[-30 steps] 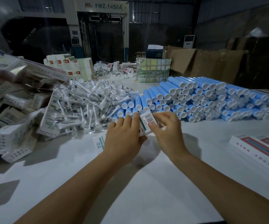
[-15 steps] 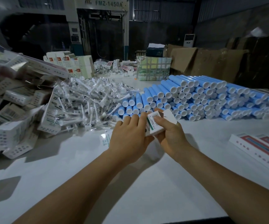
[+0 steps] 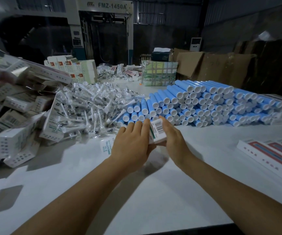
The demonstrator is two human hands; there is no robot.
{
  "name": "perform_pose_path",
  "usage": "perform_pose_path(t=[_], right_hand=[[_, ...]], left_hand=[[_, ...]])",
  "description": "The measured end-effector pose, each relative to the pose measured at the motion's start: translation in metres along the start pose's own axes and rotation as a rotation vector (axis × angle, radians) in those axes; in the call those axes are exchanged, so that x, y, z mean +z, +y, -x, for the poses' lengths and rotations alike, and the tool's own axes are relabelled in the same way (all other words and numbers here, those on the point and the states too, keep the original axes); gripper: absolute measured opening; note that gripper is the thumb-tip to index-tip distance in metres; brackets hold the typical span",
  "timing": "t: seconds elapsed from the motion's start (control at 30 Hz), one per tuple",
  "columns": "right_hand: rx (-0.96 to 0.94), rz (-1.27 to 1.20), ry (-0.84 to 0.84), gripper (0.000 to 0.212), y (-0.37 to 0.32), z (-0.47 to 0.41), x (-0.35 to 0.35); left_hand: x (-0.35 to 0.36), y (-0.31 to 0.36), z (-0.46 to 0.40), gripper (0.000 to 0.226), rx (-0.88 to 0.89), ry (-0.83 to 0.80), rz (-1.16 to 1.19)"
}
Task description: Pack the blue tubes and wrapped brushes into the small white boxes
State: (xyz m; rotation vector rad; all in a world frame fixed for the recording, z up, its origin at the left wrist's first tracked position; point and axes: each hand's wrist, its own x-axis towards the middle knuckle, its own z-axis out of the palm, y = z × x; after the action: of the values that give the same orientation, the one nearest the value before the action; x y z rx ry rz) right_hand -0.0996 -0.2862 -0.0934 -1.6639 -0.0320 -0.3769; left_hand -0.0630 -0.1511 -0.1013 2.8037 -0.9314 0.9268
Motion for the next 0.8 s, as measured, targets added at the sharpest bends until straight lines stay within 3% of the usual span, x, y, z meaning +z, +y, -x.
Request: perform_pose_path(t=[0.07,0.2,0.4,0.8], right_hand=[[0.115,-0.319,-0.02,0.036,-0.0033,-0.004,-0.0027],[0.077,-0.228,0.016,0.034,0.0017,-0.007,-0.0043],[0.066,-0.377,0.048,0.028,0.003,-0.0112,-0.0066],[0.017,-0.342,0.078,0.038,0.0051,-0.0074,-0.0032]], left_hand=[[-0.0006,0.0005,-0.0002,0.077,-0.022,0.001,-0.002],[-0.0009,0.0011,-0.0002,0.077,-0.022,-0.006,-0.009],[-0.0047,-0.0015,0.0012,0.077,-0.012,0.014,0.012],[-0.0054,-0.0013,0.0025,0.075,0.034,0.005,-0.021]])
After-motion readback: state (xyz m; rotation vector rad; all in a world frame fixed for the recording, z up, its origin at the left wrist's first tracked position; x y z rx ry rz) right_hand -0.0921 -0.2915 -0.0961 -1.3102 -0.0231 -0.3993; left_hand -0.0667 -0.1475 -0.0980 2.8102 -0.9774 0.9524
